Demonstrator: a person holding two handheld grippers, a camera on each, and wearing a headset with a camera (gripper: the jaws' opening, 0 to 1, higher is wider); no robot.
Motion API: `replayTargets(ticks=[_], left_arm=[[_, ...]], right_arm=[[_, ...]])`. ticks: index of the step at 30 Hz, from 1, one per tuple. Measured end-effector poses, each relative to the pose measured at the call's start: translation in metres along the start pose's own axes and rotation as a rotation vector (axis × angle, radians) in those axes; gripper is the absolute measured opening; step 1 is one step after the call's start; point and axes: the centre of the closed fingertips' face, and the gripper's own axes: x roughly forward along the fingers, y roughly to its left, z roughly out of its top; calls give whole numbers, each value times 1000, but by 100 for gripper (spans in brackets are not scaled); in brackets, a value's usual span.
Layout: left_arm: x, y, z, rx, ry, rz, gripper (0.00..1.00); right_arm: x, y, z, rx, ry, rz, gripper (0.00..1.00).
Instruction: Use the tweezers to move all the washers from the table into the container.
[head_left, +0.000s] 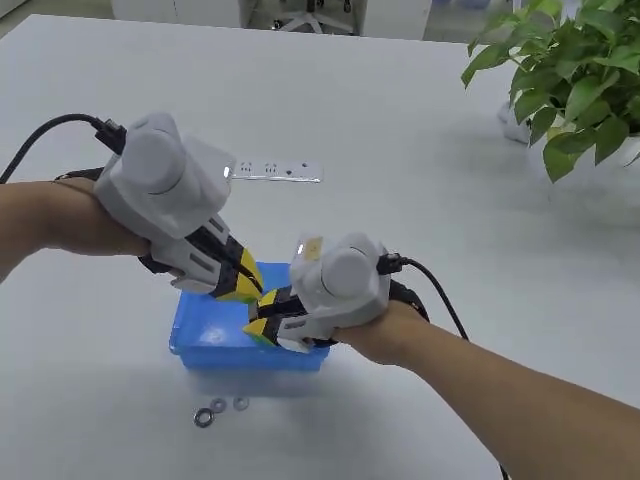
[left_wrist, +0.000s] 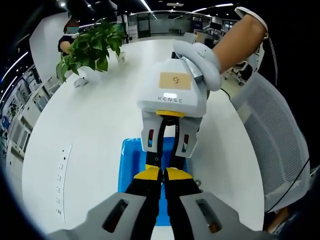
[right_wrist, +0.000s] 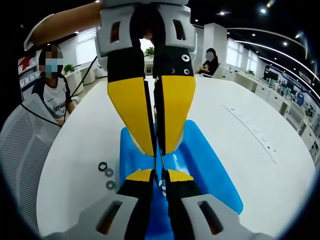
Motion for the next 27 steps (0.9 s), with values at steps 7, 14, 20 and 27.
replayTargets(ticks=[7, 14, 20, 27], left_arm=[[-5, -2, 5, 6, -2, 5, 5], [-12, -6, 11, 13, -4, 11, 5], [-17, -10, 15, 16, -6, 17, 5], [-26, -16, 23, 14, -7, 24, 5]], right_arm=[[-6, 2, 6, -7, -9, -8, 11], [-12, 5, 12, -17, -19, -15, 11], [-18, 8, 17, -27, -23, -17, 11], [-26, 14, 25, -45, -30, -25, 11]])
